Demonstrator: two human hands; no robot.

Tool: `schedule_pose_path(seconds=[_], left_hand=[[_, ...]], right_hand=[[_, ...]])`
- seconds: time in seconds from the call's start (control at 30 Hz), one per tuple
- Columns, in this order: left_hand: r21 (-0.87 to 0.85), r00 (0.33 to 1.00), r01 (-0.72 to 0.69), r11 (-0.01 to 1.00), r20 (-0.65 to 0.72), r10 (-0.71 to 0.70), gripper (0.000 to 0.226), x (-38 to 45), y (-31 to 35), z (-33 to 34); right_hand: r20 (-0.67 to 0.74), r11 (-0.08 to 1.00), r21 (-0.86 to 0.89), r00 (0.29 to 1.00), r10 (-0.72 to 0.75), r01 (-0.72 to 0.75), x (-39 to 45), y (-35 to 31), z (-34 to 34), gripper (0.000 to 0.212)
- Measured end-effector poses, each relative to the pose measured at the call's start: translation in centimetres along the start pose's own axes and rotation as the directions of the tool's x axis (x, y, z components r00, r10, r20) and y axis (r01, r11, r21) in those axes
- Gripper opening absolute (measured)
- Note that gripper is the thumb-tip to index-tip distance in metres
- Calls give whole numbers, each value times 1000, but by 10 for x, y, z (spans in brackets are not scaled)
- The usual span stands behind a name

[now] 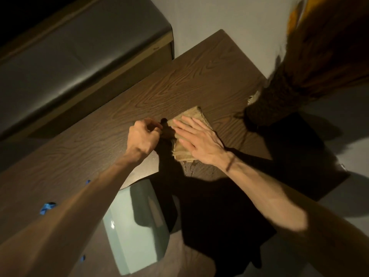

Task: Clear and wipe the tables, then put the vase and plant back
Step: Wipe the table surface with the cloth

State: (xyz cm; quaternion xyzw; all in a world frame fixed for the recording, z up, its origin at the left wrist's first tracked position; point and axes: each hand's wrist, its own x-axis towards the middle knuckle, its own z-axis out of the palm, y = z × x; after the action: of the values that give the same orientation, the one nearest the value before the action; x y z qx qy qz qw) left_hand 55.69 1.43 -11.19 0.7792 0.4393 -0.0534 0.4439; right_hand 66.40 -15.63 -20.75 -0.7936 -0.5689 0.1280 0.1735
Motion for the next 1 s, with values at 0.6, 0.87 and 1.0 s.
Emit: schedule_pose_path(seconds=[0.6, 0.87, 1.0], left_hand=[[54, 979, -37, 998, 202, 25, 22, -18, -3, 6], [127, 987, -102, 987, 139, 84, 22, -31, -11, -18], [130, 992, -34, 991, 128, 17, 22, -48, -8, -19]], right_hand=[[82, 999, -37, 996, -24, 27, -29, -17, -4, 52], [-68, 989, 69, 988, 136, -131, 49, 3, -4, 69], [20, 999, 39, 999, -33, 32, -24, -43, 11, 61]])
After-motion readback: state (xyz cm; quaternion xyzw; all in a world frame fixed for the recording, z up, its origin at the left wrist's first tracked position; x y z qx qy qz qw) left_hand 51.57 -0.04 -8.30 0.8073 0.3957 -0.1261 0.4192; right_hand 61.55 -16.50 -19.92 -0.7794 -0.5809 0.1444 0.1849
